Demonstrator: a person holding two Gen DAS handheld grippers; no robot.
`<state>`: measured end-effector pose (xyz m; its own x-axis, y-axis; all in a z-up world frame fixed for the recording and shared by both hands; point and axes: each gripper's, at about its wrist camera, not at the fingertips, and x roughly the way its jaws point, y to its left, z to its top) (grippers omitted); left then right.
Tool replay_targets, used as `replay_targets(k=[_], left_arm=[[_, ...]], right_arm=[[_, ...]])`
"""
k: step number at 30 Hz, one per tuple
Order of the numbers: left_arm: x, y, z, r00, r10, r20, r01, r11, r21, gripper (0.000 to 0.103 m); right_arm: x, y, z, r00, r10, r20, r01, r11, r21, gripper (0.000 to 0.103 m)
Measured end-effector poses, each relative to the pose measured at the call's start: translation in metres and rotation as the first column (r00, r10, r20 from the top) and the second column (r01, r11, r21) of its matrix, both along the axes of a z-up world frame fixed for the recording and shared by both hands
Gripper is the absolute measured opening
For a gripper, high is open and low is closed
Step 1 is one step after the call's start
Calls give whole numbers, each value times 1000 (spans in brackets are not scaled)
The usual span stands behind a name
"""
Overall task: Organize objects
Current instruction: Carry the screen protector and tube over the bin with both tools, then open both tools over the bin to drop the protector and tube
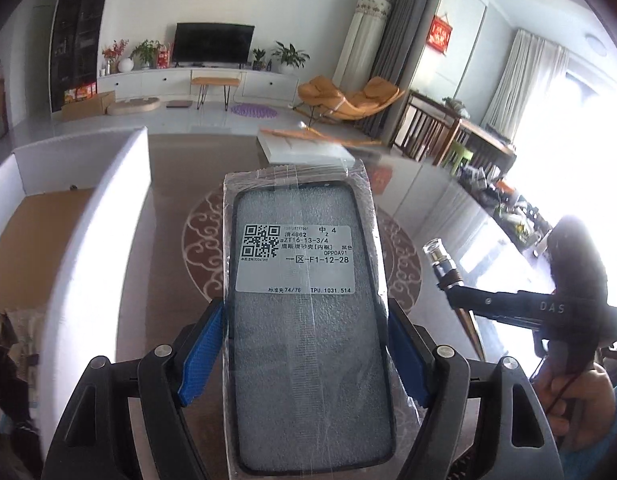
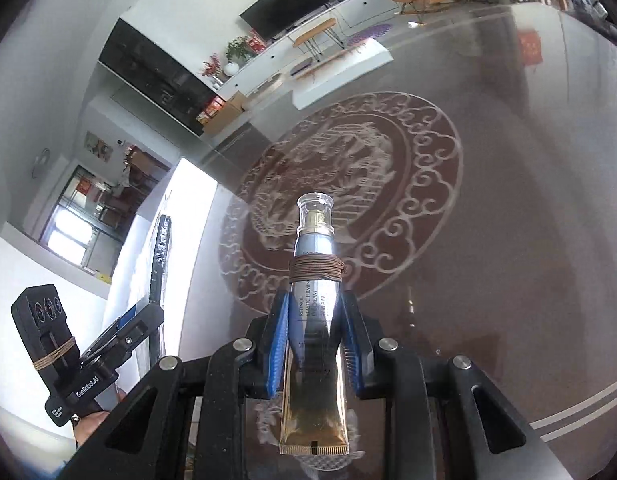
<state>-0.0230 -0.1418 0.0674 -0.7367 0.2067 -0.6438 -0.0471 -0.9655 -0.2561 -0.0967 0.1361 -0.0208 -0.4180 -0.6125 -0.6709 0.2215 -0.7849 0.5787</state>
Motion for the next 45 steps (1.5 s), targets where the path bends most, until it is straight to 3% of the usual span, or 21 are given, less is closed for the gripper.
replay_targets(k=[4, 7, 9, 12, 16, 19, 21, 24, 26, 28, 29, 32, 35, 36, 37, 39, 40, 45], left_arm=[[28, -61, 49, 992, 106, -68, -108, 994, -22, 75], [41, -117, 61, 971, 229, -73, -237, 962, -136, 75], [42, -159, 53, 943, 333, -29, -331, 920, -207, 75], [43, -206, 23, 900, 433, 56, -410, 881, -236, 75], [38, -241, -19, 839, 518, 167, -457, 838, -298, 76], [31, -250, -37, 810, 546, 215, -466, 821, -330, 76], [29, -248, -39, 805, 555, 210, -477, 816, -327, 77], [28, -242, -34, 806, 566, 175, -492, 804, -332, 97], [28, -232, -29, 819, 552, 157, -487, 813, -319, 98], [35, -228, -17, 829, 542, 138, -487, 821, -299, 98], [42, -220, -8, 824, 552, 127, -496, 812, -308, 99], [50, -207, 7, 799, 592, 111, -519, 771, -369, 103], [61, -195, 22, 744, 662, 91, -567, 698, -436, 103], [66, -193, 27, 733, 674, 97, -573, 687, -447, 103], [69, -190, 31, 737, 667, 105, -568, 697, -438, 103], [77, -188, 39, 771, 622, 135, -546, 756, -362, 103], [79, -188, 41, 777, 612, 145, -544, 770, -332, 103], [84, -194, 47, 759, 623, 190, -572, 777, -263, 103]], right_arm=[[0, -79, 50, 988, 133, -81, -137, 989, -49, 26], [3, -158, 81, 957, 258, -134, -270, 959, -85, 26], [3, -218, 92, 930, 339, -139, -354, 931, -94, 26], [8, -300, 90, 891, 435, -129, -445, 894, -55, 26], [12, -381, 62, 851, 524, -36, -524, 851, 14, 27], [16, -422, 31, 816, 573, 75, -578, 811, 88, 29], [19, -431, 17, 806, 583, 103, -592, 796, 129, 43], [20, -429, 12, 809, 582, 86, -587, 790, 177, 49], [17, -423, 17, 811, 582, 65, -580, 785, 217, 52], [17, -418, 26, 807, 590, 30, -573, 769, 283, 63], [19, -415, 31, 806, 592, 7, -564, 762, 318, 69], [21, -407, 43, 804, 594, -31, -540, 751, 381, 73], [19, -396, 45, 809, 587, -24, -527, 744, 411, 74], [18, -394, 46, 811, 584, -21, -521, 740, 425, 74], [21, -393, 44, 813, 583, -19, -516, 734, 441, 74], [23, -391, 47, 812, 584, -18, -504, 716, 483, 75], [25, -388, 50, 813, 582, -15, -497, 707, 503, 75], [33, -383, 60, 817, 576, 9, -486, 681, 547, 81]])
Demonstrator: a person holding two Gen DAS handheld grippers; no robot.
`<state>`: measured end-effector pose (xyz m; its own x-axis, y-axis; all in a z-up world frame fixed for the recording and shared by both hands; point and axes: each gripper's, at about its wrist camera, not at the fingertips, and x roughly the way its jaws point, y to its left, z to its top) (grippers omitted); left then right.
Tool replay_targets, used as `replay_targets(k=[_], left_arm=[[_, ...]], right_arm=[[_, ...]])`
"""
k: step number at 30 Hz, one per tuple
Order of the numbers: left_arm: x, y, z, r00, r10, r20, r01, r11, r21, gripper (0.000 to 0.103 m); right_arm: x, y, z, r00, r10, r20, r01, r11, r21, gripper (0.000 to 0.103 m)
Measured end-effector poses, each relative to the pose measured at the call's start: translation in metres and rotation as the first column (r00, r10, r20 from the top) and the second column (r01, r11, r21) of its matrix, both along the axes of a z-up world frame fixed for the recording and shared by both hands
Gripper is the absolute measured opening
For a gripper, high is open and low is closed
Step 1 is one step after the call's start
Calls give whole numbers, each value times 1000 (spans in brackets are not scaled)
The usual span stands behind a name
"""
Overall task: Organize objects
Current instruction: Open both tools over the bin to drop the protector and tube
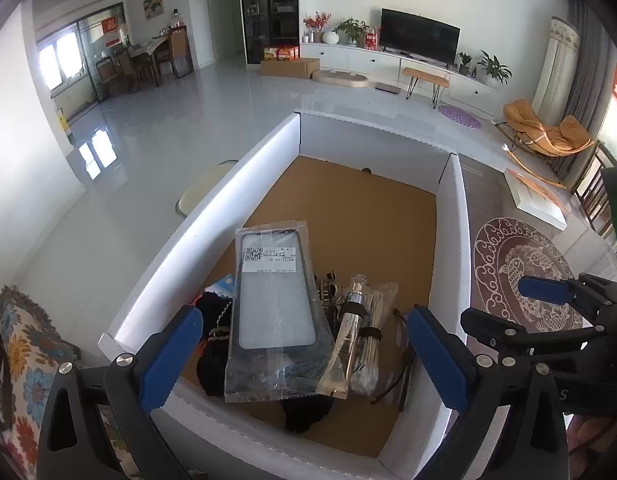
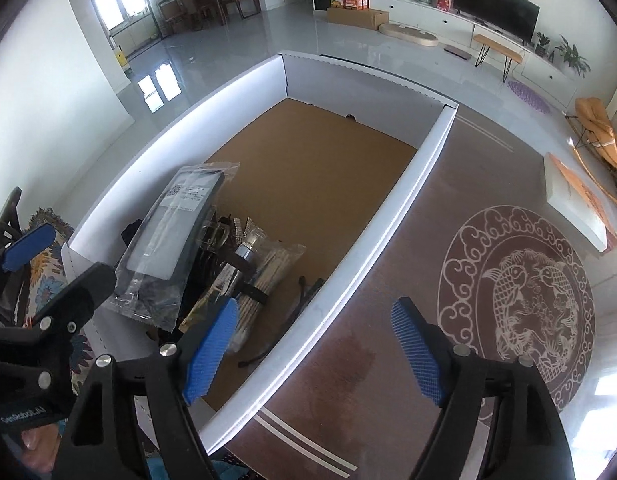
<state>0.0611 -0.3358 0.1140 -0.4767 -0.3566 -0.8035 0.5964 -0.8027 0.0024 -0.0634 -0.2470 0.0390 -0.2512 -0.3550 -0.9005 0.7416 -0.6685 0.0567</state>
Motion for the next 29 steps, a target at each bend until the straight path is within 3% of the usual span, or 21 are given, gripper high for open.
replay_targets(k=[8, 29], left_arm=[[2, -22, -19, 997, 63, 38, -65, 996, 60, 103], [13, -22, -11, 993, 120, -6, -120, 993, -7, 103]], right_arm=[[11, -7, 7, 999, 14, -35, -13, 1000, 26, 82], [11, -7, 14, 997, 16, -76, -15, 1000, 11, 83]])
